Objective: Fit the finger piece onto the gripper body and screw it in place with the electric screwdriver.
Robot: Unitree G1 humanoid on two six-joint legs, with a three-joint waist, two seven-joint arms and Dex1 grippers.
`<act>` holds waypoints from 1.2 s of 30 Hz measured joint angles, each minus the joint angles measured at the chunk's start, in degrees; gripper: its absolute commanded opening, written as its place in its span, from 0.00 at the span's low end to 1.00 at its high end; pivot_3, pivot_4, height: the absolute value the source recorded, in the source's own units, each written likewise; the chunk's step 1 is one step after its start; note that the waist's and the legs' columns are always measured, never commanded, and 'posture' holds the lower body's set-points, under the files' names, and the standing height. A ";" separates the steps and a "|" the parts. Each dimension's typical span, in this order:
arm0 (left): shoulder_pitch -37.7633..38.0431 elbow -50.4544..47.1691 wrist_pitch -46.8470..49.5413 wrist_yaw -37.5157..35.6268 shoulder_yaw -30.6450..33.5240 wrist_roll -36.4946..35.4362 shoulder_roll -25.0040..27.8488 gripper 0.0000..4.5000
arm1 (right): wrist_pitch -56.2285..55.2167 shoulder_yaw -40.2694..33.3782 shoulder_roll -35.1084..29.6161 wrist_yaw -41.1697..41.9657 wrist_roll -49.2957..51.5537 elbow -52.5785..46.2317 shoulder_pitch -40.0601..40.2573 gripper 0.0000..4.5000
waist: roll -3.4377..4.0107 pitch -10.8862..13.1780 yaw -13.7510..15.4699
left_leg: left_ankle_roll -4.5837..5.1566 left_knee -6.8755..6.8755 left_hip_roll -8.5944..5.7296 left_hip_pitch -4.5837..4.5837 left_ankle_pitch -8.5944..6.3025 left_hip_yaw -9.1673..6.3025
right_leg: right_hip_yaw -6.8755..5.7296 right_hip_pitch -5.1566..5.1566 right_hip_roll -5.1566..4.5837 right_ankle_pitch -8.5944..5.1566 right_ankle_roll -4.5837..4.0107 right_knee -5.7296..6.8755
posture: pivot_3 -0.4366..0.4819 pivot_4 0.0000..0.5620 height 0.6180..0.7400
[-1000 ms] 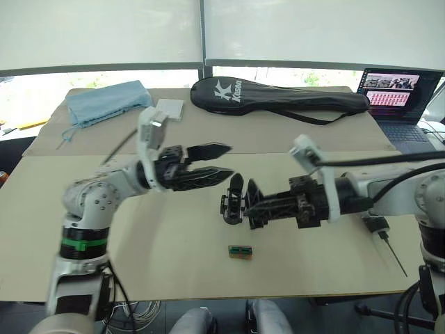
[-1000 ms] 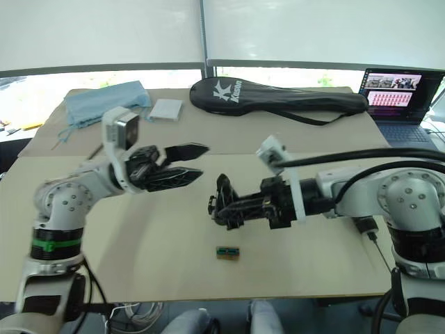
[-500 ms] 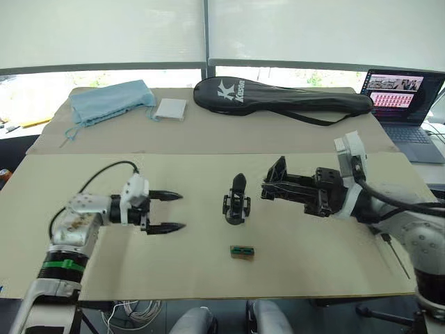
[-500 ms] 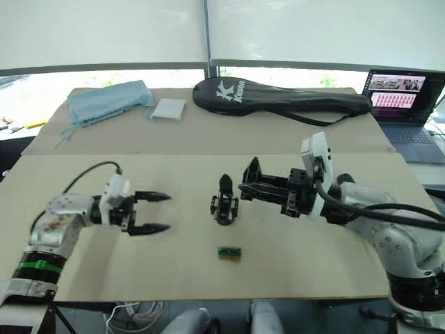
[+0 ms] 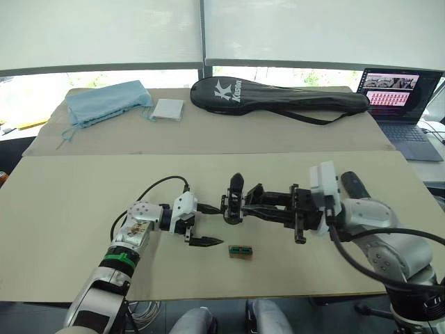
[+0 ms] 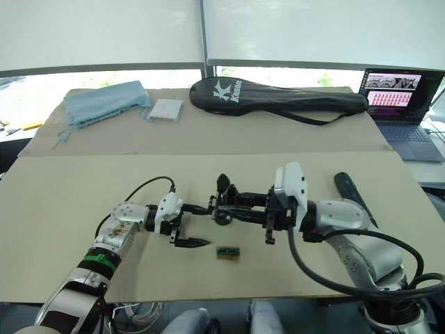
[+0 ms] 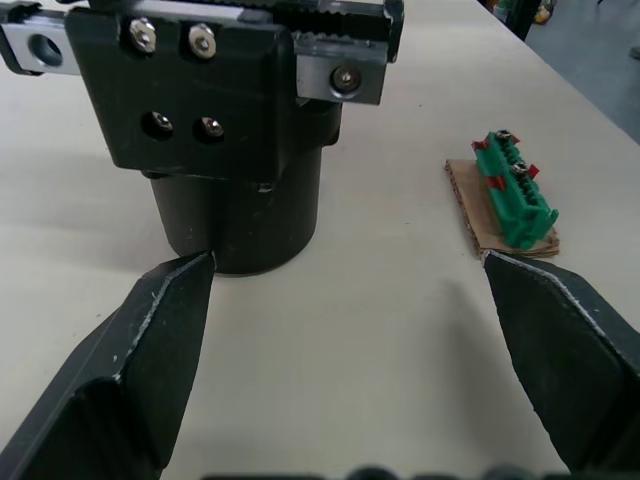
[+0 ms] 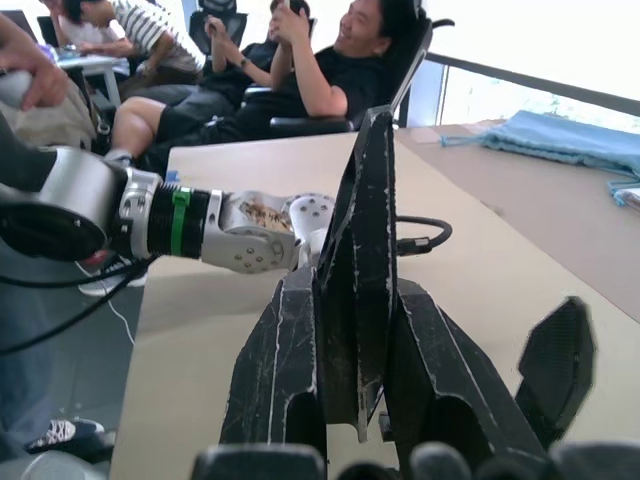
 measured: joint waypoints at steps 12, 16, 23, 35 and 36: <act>-2.82 4.65 -2.23 4.64 0.69 2.07 -3.63 1.00 | -3.70 1.10 2.03 1.83 -4.58 1.46 1.80 0.09 | 0.00 0.00 0.36 | 0.07 0.24 -0.03 -0.03 -0.04 -0.02 | 0.00 0.01 0.00 0.01 0.02 0.14 | 0.48 0.27 1.00; -3.79 6.29 -2.77 4.82 0.58 2.19 -5.75 1.00 | -4.07 1.10 2.84 0.90 -5.06 1.45 1.86 0.09 | 0.00 0.00 0.76 | 0.07 0.27 -0.04 -0.04 -0.04 -0.03 | -0.02 0.02 0.00 0.01 0.03 0.14 | 0.48 0.27 1.00; -5.82 9.04 -4.04 4.94 -0.06 3.74 -7.38 1.00 | -5.12 1.47 3.71 0.91 -7.16 2.97 1.65 0.09 | 0.00 0.00 0.61 | 0.07 0.27 -0.03 -0.03 -0.05 -0.02 | 0.00 0.02 0.01 0.01 0.03 0.16 | 0.48 0.27 1.00; -6.26 9.62 -4.34 5.51 -0.23 4.64 -7.51 0.95 | -5.55 2.93 4.81 0.97 -8.87 4.36 1.45 0.09 | 0.00 -0.01 0.59 | 0.07 0.31 -0.03 -0.02 -0.04 -0.02 | 0.00 0.03 0.01 0.01 0.03 0.20 | 0.48 0.27 1.00; -6.35 9.74 -4.35 5.51 -0.24 4.66 -7.51 0.89 | -5.79 2.99 4.94 1.01 -9.10 4.57 1.32 0.09 | 0.01 -0.01 0.58 | 0.07 0.31 -0.03 -0.02 -0.04 -0.02 | 0.00 0.03 0.01 0.01 0.03 0.20 | 0.48 0.27 1.00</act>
